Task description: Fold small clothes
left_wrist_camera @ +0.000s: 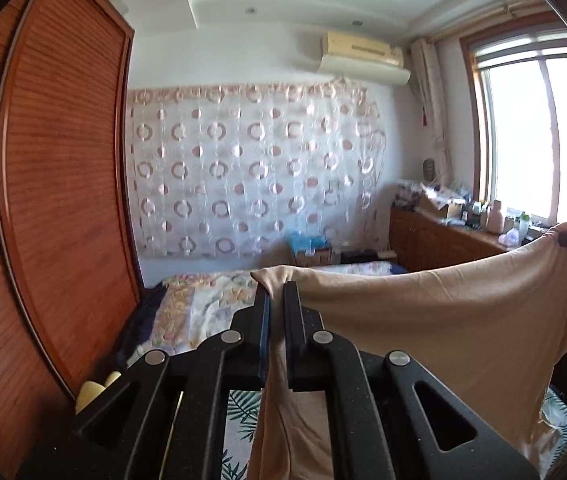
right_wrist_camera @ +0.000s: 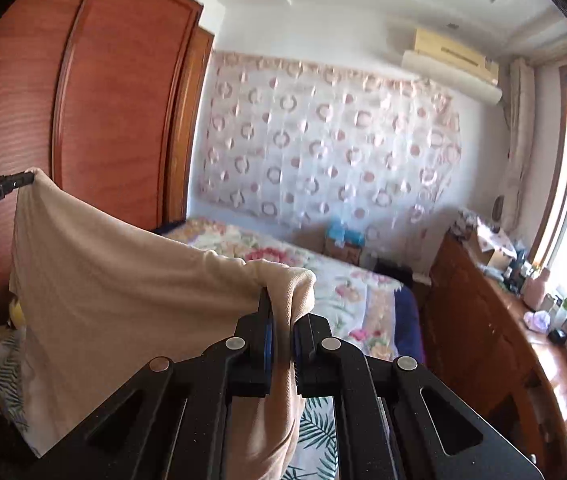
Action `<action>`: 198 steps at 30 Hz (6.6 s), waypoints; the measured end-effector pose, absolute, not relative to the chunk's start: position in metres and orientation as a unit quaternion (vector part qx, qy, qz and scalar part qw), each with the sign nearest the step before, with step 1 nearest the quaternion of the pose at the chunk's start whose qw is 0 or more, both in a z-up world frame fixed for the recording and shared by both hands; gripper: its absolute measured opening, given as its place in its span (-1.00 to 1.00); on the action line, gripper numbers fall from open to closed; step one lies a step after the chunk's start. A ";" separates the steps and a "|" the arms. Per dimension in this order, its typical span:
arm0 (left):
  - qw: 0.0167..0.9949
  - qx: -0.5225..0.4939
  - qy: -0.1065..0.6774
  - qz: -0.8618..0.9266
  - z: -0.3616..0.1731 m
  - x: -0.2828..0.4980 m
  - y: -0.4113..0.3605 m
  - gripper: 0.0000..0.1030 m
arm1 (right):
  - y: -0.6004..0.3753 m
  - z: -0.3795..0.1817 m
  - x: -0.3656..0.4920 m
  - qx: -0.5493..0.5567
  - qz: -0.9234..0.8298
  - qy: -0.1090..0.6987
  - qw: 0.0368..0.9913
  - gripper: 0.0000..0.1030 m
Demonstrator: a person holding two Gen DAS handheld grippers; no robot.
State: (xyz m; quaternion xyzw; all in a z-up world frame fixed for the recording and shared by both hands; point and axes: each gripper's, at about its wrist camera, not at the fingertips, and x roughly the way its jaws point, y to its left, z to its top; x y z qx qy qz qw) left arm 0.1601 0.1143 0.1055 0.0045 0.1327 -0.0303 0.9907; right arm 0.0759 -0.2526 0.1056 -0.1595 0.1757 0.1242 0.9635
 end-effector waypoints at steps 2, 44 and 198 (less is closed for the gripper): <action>0.987 -0.001 0.159 -0.029 0.084 0.189 0.112 -0.87 | -0.249 0.095 0.100 -0.161 0.121 0.194 0.960 -0.85; 0.941 0.041 0.331 -0.057 -0.035 0.322 0.097 0.07 | -0.232 0.066 0.218 -0.079 0.105 0.339 0.931 -0.10; 0.906 -0.060 0.416 -0.044 -0.122 0.053 0.126 0.10 | -0.312 -0.049 -0.003 0.008 0.081 0.365 0.928 -0.18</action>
